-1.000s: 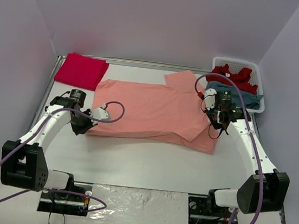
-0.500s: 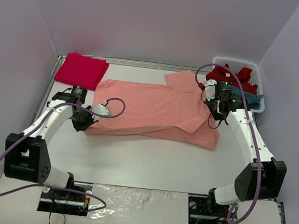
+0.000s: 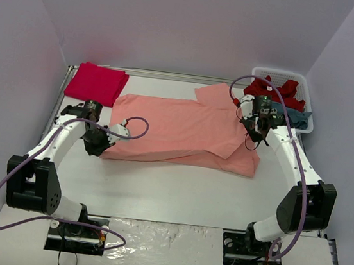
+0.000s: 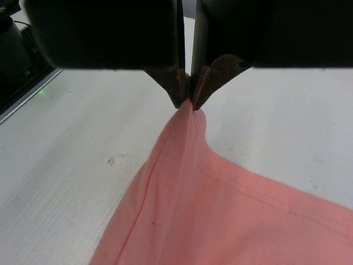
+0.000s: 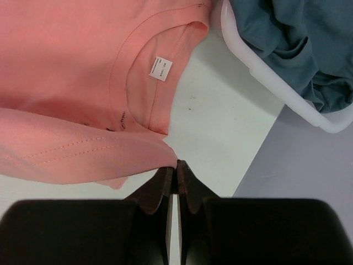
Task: Fold and stack the t-shirts
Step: Fold the flattened tshirt in 1/3 of the way
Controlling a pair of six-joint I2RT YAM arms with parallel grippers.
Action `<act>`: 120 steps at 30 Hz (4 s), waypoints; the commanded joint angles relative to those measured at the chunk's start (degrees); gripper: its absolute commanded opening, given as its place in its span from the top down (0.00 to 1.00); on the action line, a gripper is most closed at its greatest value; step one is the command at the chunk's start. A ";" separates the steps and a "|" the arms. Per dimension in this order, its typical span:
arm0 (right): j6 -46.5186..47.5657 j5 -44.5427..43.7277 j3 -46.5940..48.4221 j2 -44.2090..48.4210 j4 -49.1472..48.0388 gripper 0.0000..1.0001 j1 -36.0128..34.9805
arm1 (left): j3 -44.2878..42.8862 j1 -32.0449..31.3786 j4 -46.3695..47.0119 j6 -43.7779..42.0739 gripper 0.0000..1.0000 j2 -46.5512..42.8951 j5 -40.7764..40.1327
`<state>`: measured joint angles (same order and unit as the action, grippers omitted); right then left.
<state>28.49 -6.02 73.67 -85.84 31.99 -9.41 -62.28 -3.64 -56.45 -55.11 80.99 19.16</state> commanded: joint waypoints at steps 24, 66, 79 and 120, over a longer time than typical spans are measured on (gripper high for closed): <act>-2.12 2.15 -1.86 -0.90 1.67 1.00 0.27 | 1.90 0.30 -13.43 -11.42 0.81 4.79 2.55; -4.58 1.71 -3.44 -5.12 1.15 1.00 0.36 | 12.89 -12.18 -0.16 -5.36 0.81 8.57 -1.23; -4.32 1.98 -3.53 -5.65 1.15 1.00 0.44 | 12.97 -13.76 2.22 -2.11 0.81 7.78 -3.06; -4.14 1.71 -2.74 -4.68 1.15 1.00 1.32 | 12.89 -21.50 -0.86 5.01 0.88 -1.10 -11.07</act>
<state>24.23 -3.68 70.24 -92.20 31.92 -8.56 -48.12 -24.80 -53.82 -50.24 80.93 8.67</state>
